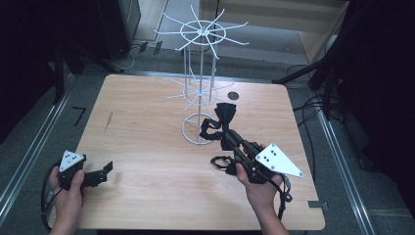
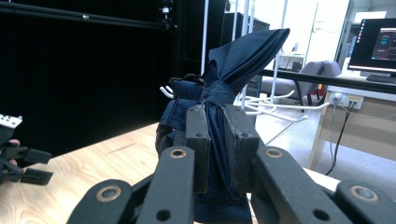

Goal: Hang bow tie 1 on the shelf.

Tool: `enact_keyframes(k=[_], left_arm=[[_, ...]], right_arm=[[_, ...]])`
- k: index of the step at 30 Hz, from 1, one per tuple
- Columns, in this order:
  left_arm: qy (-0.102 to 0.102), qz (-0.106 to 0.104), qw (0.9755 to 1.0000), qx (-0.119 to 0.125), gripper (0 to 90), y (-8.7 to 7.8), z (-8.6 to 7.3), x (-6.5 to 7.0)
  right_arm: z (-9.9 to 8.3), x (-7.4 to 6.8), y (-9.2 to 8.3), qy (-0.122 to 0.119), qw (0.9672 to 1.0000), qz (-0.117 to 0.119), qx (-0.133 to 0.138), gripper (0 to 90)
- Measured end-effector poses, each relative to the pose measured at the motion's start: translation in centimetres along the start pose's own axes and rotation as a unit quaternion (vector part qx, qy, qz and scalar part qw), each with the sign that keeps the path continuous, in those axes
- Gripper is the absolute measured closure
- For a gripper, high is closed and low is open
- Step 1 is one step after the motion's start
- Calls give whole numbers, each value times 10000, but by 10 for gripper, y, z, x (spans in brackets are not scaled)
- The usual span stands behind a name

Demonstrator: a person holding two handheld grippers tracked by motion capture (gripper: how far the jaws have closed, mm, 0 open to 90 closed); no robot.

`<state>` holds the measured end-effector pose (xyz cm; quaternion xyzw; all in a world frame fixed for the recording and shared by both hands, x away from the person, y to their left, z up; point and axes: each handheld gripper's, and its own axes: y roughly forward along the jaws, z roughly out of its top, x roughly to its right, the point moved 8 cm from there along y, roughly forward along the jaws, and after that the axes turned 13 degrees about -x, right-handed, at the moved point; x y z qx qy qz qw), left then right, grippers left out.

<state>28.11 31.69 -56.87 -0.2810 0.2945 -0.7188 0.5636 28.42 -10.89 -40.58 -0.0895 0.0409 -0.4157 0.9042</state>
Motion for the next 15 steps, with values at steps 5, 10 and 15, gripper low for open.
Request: enact_keyframes(k=[5,10,15], left_arm=[[45,21,10000,-5,0,0,0,0],[49,17,10000,-9,0,0,0,0],[67,18,10000,-19,0,0,0,1]], right_arm=[[3,3,7,70,10000,-28,42,829],[4,5,13,105,9999,-93,44,829],[-1,16,19,295,9992,-249,-81,829]])
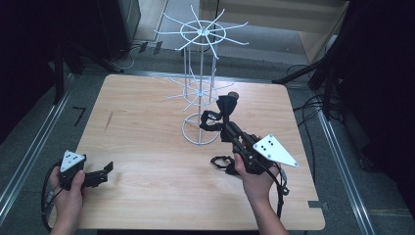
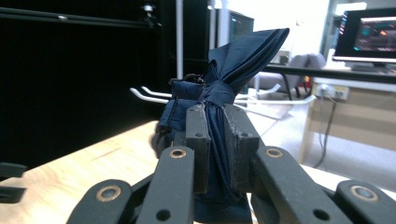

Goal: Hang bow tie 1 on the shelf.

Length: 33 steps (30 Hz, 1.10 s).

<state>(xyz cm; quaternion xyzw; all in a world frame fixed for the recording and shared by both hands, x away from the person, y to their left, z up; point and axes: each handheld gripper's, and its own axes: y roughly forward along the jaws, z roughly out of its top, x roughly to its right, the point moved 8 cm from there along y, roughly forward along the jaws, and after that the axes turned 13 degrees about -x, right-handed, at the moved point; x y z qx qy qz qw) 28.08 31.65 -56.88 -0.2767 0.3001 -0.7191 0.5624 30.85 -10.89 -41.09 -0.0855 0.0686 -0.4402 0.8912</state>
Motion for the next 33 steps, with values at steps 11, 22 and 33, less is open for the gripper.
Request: enact_keyframes(k=[11,22,33], left_arm=[[-14,-2,10000,6,0,0,0,0],[-12,0,10000,0,0,0,0,0],[-9,-5,10000,12,0,0,0,0]], right_arm=[[-15,14,11,132,9992,-262,-286,825],[-33,21,26,282,9968,-378,-652,816],[-49,20,37,319,9944,-237,-978,792]])
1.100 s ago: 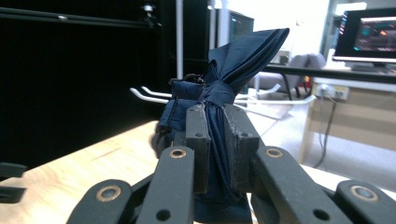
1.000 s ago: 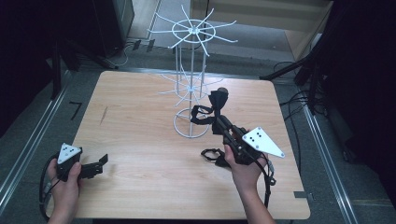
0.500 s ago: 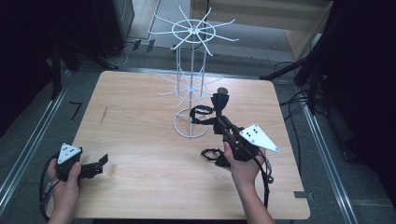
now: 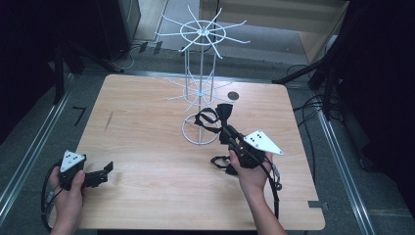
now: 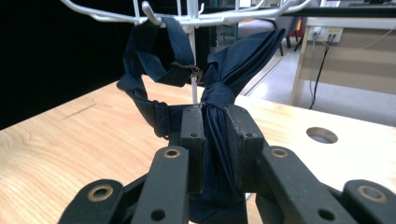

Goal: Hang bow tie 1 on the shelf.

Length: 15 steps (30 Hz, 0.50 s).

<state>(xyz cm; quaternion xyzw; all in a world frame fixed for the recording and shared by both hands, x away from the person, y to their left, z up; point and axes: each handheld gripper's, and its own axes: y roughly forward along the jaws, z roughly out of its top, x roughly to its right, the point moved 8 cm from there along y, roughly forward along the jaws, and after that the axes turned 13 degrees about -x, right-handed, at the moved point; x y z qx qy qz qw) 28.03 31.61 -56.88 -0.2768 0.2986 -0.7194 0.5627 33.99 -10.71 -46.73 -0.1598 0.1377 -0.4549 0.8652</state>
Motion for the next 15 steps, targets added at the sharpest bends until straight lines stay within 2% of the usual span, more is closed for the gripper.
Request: enact_keyframes(k=[2,8,10,15], left_arm=[[-9,-10,10000,11,0,0,0,0],[-10,-6,10000,11,0,-1,-1,0],[-20,-2,10000,9,0,-1,-1,0],[-49,5,10000,-20,0,0,-1,0]], right_arm=[[-4,0,4,1,9999,41,-108,784],[-11,0,7,-5,9998,129,-182,751],[-17,1,7,17,9994,242,-234,699],[-25,6,5,3,9991,282,-326,548]])
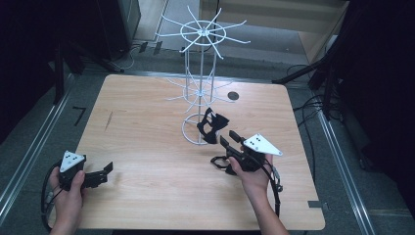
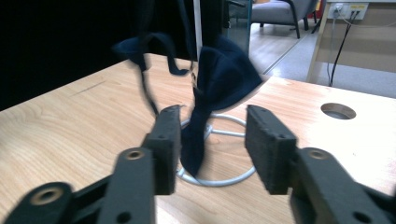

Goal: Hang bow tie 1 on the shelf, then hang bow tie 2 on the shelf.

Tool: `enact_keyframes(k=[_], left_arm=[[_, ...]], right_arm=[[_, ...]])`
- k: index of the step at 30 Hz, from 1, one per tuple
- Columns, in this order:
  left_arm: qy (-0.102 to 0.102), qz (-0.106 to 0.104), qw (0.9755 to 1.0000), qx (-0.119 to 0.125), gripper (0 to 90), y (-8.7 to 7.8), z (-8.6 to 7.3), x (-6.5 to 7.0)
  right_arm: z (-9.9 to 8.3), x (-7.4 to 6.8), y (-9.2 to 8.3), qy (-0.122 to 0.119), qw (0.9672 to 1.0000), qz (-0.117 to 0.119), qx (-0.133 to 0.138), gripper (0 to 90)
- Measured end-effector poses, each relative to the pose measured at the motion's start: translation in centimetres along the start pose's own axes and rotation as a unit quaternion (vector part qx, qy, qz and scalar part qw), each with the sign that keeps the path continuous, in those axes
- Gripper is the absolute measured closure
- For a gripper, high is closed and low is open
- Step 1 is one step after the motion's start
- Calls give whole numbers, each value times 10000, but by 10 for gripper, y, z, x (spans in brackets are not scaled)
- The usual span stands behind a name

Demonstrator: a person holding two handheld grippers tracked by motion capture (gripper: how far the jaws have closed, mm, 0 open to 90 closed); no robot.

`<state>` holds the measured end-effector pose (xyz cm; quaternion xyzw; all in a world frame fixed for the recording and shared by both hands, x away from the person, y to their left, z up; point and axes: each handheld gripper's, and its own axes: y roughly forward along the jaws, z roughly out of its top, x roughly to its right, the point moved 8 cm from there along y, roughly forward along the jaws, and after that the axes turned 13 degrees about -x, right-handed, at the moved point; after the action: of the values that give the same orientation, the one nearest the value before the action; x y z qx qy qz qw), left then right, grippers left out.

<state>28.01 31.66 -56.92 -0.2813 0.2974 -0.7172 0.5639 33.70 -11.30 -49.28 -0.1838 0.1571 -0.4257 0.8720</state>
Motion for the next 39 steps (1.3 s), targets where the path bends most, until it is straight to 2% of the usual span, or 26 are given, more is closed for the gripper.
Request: enact_keyframes(k=[7,17,19,25,34,39], left_arm=[[-16,-40,10000,-1,0,0,0,0],[18,-25,10000,33,0,1,3,-1],[113,-27,9996,255,0,0,6,1],[272,125,9987,418,0,-2,8,4],[183,134,9991,371,0,-1,9,1],[169,134,9991,367,0,-1,9,1]], right_arm=[[-12,1,-9,-199,9996,119,-184,478],[-30,13,-20,-31,9993,110,-358,464],[-40,19,-22,-39,9990,41,-452,462],[-54,28,-27,119,9982,41,-589,458],[-81,34,-34,347,9941,301,-979,442],[-90,31,-31,285,9915,414,-1203,434]])
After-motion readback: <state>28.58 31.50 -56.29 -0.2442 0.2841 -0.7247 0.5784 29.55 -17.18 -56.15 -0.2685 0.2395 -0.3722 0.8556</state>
